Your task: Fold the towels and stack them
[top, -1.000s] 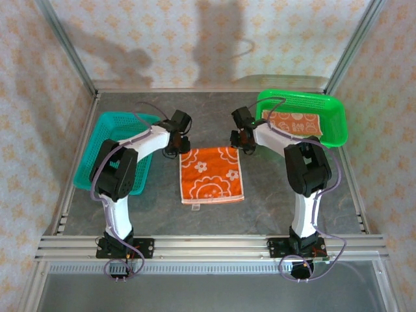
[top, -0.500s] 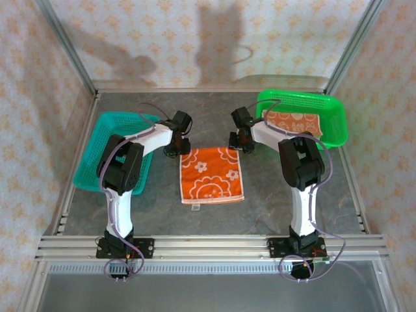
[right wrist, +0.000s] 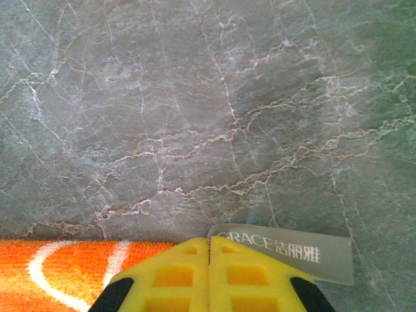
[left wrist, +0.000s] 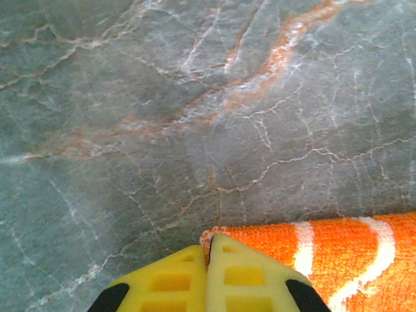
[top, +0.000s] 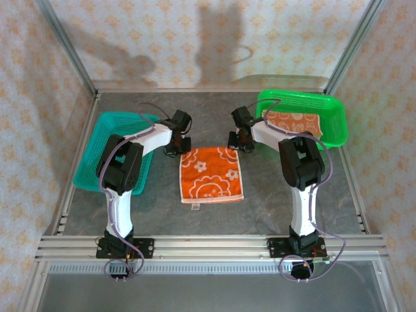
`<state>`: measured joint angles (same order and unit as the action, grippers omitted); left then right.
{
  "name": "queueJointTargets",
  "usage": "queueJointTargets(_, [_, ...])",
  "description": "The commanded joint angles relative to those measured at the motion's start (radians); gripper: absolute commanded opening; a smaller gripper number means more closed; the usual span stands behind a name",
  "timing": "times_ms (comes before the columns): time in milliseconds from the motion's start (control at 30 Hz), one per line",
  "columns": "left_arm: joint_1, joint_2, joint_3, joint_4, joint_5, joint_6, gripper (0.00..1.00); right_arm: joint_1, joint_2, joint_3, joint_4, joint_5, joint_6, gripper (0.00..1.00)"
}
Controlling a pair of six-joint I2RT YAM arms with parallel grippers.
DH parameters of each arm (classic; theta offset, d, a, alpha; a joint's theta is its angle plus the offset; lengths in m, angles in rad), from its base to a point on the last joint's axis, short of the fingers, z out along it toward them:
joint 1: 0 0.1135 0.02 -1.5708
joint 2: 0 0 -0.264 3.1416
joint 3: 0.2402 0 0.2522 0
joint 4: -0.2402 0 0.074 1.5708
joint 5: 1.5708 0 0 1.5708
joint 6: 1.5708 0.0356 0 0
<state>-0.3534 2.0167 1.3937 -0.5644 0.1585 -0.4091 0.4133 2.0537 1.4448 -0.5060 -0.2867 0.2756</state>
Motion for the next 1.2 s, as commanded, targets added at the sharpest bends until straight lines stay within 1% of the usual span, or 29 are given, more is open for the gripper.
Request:
queueJointTargets(0, [0.001,-0.035,-0.031,-0.006,0.013,0.015,0.00,-0.002,-0.076,-0.032,0.011,0.011,-0.009,0.00])
queueJointTargets(233, [0.001,-0.202,-0.103,0.040,0.017,0.027,0.00,-0.002,-0.222,-0.103,0.055,-0.003,-0.014,0.00])
queueJointTargets(433, [-0.013,-0.334,-0.226,0.127,0.035,0.009,0.00,0.000,-0.329,-0.204,0.099,-0.040,-0.022,0.00])
queueJointTargets(533, [-0.039,-0.386,-0.292,0.175,0.022,-0.002,0.00,0.000,-0.369,-0.262,0.123,-0.045,-0.034,0.00])
queueJointTargets(667, [-0.085,-0.448,-0.379,0.228,-0.036,-0.006,0.00,0.004,-0.422,-0.337,0.165,-0.044,-0.042,0.00])
queueJointTargets(800, [-0.146,-0.536,-0.479,0.287,-0.120,-0.022,0.00,0.024,-0.494,-0.419,0.212,-0.017,-0.034,0.00])
queueJointTargets(867, [-0.176,-0.591,-0.543,0.325,-0.158,-0.041,0.00,0.042,-0.535,-0.463,0.226,0.007,-0.025,0.00])
queueJointTargets(1000, [-0.235,-0.715,-0.687,0.410,-0.189,-0.090,0.00,0.090,-0.652,-0.597,0.265,0.065,0.014,0.00])
queueJointTargets(1033, [-0.259,-0.742,-0.709,0.414,-0.211,-0.098,0.00,0.104,-0.682,-0.623,0.268,0.083,0.022,0.03])
queueJointTargets(1067, [-0.287,-0.771,-0.735,0.418,-0.230,-0.108,0.13,0.119,-0.717,-0.650,0.265,0.099,0.030,0.17])
queueJointTargets(1100, [-0.311,-0.799,-0.756,0.420,-0.237,-0.119,0.32,0.131,-0.755,-0.671,0.255,0.108,0.037,0.34])
queueJointTargets(1133, [-0.329,-0.819,-0.770,0.419,-0.239,-0.142,0.45,0.139,-0.784,-0.681,0.239,0.117,0.044,0.45])
queueJointTargets(1167, [-0.346,-0.841,-0.784,0.409,-0.241,-0.169,0.56,0.146,-0.812,-0.687,0.217,0.124,0.054,0.55])
